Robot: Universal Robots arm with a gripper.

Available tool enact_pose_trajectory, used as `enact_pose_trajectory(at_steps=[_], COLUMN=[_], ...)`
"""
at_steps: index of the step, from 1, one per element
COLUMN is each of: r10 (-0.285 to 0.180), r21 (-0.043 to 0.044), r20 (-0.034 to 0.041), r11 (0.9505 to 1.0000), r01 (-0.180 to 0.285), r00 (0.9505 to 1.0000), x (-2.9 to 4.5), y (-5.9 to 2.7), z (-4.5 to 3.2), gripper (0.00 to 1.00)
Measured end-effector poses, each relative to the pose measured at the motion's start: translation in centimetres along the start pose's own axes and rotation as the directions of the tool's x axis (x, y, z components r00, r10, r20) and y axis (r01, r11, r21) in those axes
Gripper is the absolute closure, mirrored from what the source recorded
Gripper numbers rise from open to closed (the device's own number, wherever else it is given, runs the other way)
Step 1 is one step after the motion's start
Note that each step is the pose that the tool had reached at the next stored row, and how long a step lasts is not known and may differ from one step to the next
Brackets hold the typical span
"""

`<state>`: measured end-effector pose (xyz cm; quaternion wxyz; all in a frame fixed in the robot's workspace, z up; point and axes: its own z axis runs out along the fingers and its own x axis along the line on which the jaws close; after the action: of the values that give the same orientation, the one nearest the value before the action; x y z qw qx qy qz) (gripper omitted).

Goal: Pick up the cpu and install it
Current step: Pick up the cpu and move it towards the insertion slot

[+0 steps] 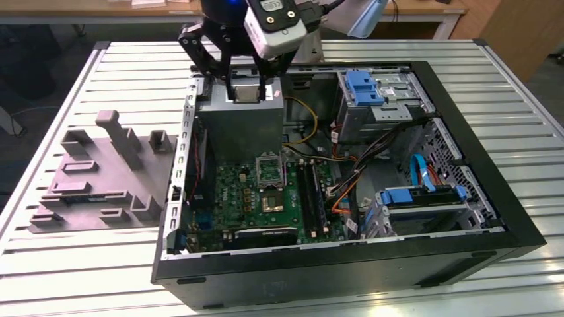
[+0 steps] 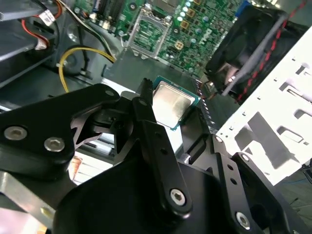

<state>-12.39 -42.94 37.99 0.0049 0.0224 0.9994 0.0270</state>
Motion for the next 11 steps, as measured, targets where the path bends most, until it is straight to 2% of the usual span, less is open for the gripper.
enact_pose_trajectory(at_steps=[9, 11], r10=[0.000, 0.000], r21=[0.0000, 0.0000], r20=[0.0000, -0.0001], r11=[1.0000, 1.0000], r01=[0.000, 0.000], r00=[1.0000, 1.0000], x=[-3.45, -3.92], y=[0.15, 0.17], z=[0.08, 0.09], gripper=[0.53, 0.53])
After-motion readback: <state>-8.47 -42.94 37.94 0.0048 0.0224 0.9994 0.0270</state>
